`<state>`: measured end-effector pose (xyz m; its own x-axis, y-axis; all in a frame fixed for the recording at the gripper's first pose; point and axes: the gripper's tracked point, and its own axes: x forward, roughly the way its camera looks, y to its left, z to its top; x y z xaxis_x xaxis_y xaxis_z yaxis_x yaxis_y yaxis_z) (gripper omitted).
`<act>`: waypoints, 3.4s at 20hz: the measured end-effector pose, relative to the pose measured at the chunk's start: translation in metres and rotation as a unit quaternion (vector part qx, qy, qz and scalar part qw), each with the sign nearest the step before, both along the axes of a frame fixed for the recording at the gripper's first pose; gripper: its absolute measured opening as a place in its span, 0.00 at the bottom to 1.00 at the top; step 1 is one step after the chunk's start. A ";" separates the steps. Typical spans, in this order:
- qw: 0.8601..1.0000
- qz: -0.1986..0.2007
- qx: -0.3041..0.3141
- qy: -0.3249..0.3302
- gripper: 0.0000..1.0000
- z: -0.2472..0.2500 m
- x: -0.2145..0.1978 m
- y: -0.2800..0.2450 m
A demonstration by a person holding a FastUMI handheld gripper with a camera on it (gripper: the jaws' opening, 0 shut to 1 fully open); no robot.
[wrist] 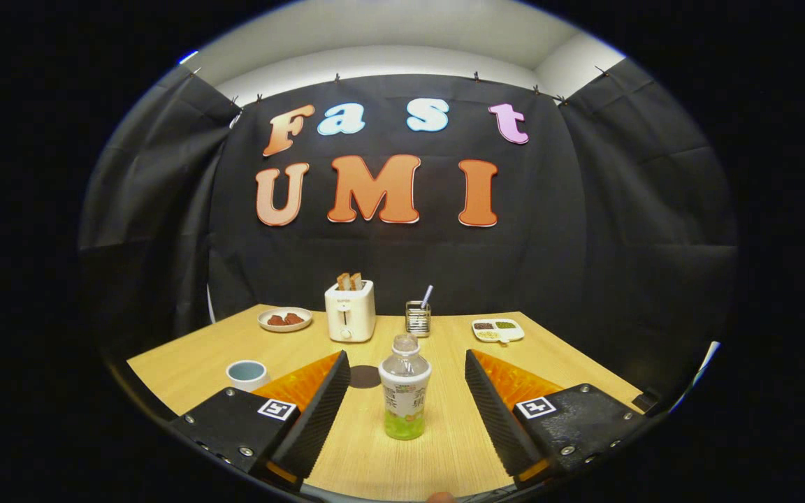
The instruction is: Take the bottle from table, then pour the juice into the cup, finally place the bottle on the coaster
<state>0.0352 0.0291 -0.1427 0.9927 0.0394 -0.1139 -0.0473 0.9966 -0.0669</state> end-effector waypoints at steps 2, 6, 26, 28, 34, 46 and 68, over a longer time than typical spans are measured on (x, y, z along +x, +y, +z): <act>1.000 -0.005 -0.009 0.008 0.98 -0.020 0.012 0.001; 0.999 -0.003 -0.006 0.053 0.99 -0.068 0.032 0.009; 0.989 -0.011 0.036 0.142 0.65 -0.137 0.080 0.022; 0.988 -0.012 0.037 0.150 0.62 -0.137 0.079 0.025; 0.987 -0.011 0.015 0.160 0.59 -0.127 0.068 0.034; 0.986 0.017 -0.095 0.138 0.59 -0.084 0.054 0.087; 0.878 0.032 -0.471 0.076 0.59 -0.075 0.079 0.148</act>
<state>0.1139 0.1769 -0.2175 0.9626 -0.0885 -0.2562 -0.1802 0.4970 -0.8488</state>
